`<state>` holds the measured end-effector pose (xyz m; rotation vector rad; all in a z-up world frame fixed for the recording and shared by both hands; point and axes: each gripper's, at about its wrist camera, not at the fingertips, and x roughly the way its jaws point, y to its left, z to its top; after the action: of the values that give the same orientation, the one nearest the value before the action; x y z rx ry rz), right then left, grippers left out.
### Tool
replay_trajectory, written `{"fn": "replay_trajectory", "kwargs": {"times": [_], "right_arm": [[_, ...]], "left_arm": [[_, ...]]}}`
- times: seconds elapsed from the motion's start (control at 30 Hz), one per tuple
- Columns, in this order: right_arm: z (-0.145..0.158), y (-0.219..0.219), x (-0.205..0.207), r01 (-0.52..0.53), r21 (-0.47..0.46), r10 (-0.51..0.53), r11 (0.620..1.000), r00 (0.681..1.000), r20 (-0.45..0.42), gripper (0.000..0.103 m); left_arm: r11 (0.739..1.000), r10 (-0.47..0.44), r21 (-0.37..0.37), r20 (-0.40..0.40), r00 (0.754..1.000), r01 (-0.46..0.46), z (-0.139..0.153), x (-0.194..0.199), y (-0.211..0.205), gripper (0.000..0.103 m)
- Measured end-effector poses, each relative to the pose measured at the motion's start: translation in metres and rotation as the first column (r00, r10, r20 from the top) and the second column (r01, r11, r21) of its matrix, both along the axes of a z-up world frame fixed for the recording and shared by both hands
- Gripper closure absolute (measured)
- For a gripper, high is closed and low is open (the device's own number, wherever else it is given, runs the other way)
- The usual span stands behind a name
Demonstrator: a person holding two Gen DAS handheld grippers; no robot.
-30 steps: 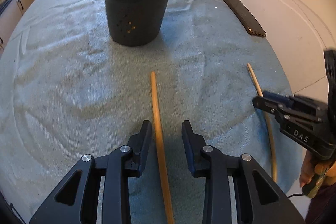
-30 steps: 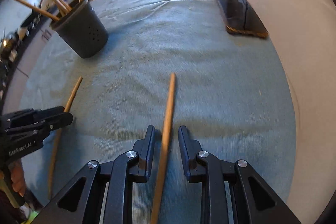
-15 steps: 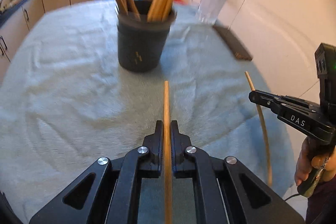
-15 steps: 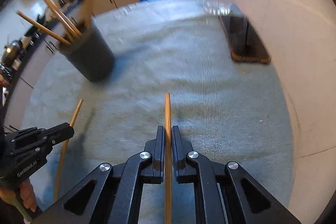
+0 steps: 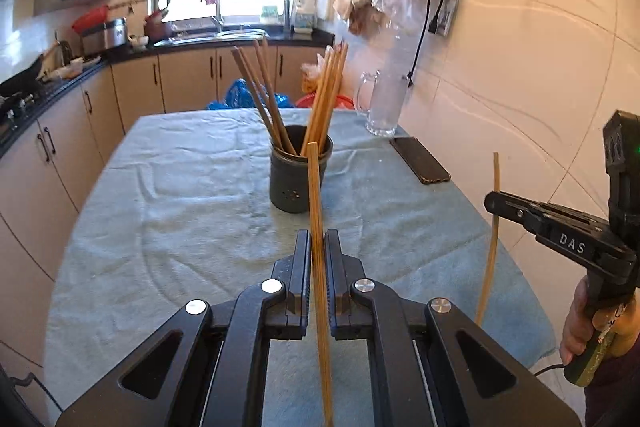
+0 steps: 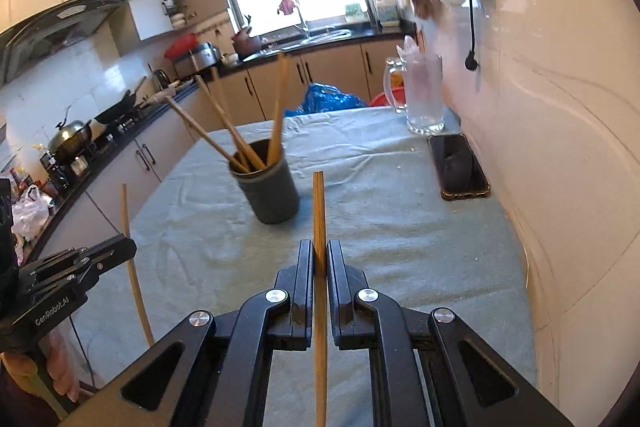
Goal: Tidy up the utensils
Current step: 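Lift both chopsticks upright and carry them toward the black holder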
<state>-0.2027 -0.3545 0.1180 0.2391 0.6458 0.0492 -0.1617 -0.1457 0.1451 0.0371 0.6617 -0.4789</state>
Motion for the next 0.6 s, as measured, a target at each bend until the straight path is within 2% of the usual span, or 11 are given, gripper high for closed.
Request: {"fn": "replay_trajectory", "kwargs": {"times": [0.27,0.6], "right_arm": [[0.016,0.024,-0.042,0.004,-0.088,0.002,0.996,0.998,0.069,0.096],[0.024,0.031,-0.073,0.018,-0.111,-0.007,0.994,0.995,0.099,0.096]], "left_arm": [[0.999,0.019,-0.028,0.036,0.999,-0.018,0.011,-0.026,0.017,0.097],[0.999,0.028,0.02,0.1,0.995,-0.03,0.015,-0.05,0.02,0.096]]}}
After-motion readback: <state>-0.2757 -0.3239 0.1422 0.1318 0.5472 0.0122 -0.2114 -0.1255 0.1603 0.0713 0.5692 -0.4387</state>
